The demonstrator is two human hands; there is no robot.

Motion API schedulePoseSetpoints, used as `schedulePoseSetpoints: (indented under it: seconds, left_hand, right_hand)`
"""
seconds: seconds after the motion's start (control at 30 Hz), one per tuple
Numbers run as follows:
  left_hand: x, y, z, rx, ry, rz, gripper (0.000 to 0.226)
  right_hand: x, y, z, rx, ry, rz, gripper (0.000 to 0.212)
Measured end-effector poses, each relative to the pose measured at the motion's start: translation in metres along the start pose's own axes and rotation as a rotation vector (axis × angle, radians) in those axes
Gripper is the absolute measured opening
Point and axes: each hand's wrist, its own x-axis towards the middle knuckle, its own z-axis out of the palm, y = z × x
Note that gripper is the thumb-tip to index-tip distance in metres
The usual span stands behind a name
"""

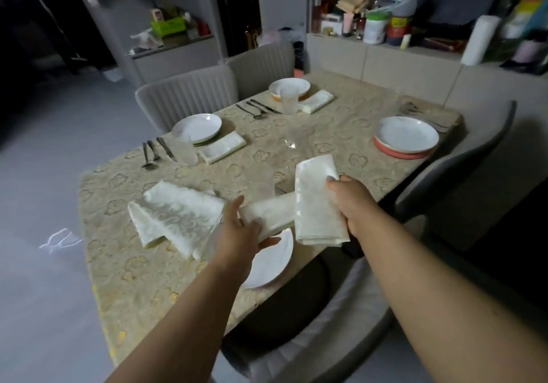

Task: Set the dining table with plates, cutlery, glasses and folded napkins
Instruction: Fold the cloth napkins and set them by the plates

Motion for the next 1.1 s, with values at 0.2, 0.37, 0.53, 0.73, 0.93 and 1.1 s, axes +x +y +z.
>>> schedulePoseSetpoints:
  seconds: [0.2, 0.37, 0.53, 0.73, 0.93, 1.1]
  left_hand:
    - [0.039, 0.006, -0.053, -0.084, 0.111, -0.012, 0.023]
    - [0.075, 0.007, -0.087, -0.088, 0.173, -0.04, 0.025]
    - [0.109, -0.004, -0.116, -0.152, 0.259, -0.121, 0.013]
    - [0.155, -0.028, -0.154, 0.295, 0.437, -0.416, 0.019]
    - [0.185, -0.04, -0.159, 0.146, 0.494, -0.544, 0.025]
    - [0.198, -0.052, -0.196, 0.488, 0.676, -0.211, 0.019]
  right_hand:
    - [0.023, -0.01, 0.07, 0.175, -0.295, 0.0, 0.014]
    - [0.047, -0.012, 0.107, 0.21, -0.502, 0.005, 0.012]
    - [0.072, 0.003, 0.144, 0.139, -0.54, 0.036, 0.014]
    - [0.099, 0.027, 0.2, -0.078, -0.512, 0.003, 0.015]
    - [0.117, 0.049, 0.225, -0.159, -0.504, 0.054, 0.016]
    - [0.121, 0.047, 0.249, -0.009, -0.558, 0.151, 0.012]
